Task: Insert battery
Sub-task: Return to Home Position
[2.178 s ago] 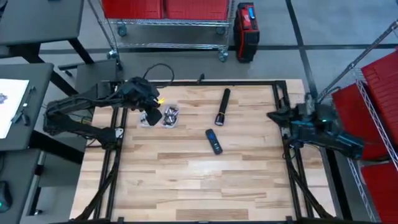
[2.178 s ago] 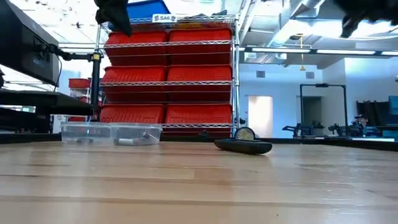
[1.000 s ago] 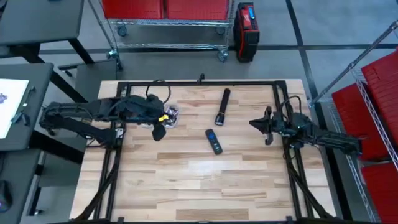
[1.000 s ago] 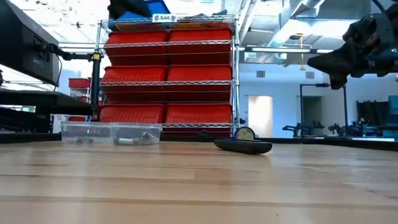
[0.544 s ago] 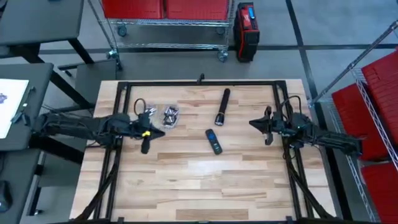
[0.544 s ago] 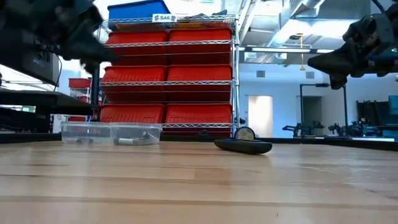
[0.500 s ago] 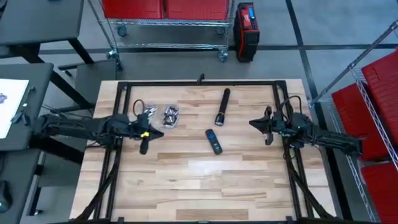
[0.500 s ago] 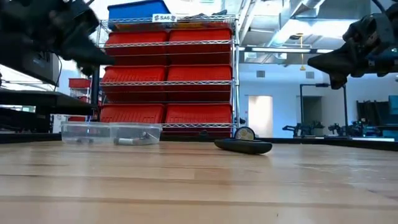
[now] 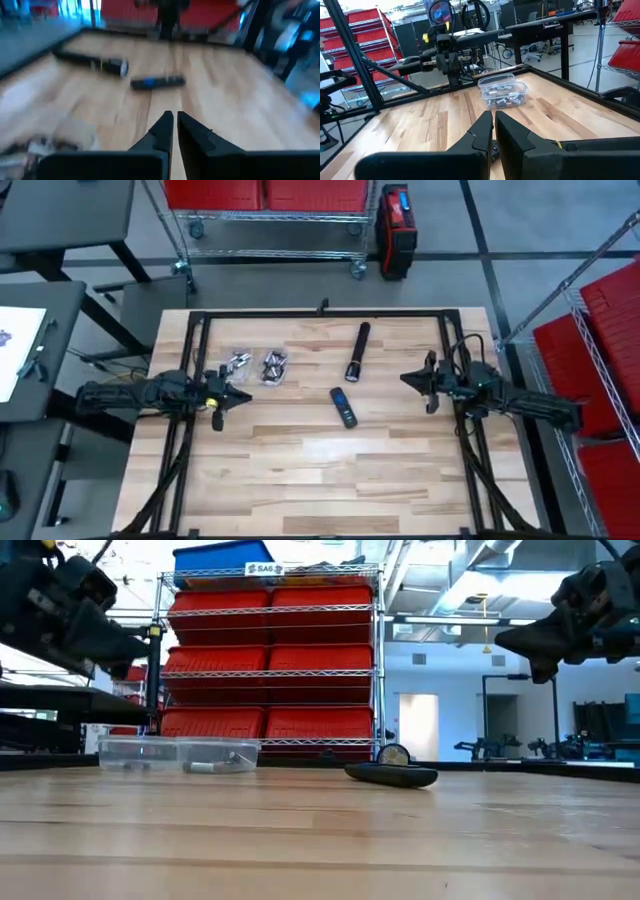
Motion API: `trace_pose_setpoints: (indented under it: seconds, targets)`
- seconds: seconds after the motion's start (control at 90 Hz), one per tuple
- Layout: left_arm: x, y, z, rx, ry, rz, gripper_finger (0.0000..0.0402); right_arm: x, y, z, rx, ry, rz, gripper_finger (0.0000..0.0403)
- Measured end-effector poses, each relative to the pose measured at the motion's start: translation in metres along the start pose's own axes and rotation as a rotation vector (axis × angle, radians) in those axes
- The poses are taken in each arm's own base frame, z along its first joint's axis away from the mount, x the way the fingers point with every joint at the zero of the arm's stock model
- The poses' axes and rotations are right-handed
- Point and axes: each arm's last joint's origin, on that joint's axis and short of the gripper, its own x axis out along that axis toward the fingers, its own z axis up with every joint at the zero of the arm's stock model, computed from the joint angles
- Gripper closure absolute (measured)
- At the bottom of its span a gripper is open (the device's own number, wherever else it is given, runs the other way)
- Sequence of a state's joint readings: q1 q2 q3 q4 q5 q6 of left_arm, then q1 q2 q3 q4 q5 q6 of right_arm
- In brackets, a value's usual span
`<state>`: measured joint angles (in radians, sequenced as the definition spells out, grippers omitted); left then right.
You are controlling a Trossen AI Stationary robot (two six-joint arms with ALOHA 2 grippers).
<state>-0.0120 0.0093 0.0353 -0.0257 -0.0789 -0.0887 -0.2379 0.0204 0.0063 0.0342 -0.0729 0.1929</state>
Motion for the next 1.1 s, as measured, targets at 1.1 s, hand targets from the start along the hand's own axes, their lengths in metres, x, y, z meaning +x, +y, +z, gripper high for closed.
trace_pose_setpoints:
  seconds: [1.1]
  targets:
    - [0.0017, -0.0013, -0.0059, 0.028, -0.008, -0.058, 0.0397, -0.0001, 0.0001, 0.0003, -0.001, -0.002, 0.003, 0.039]
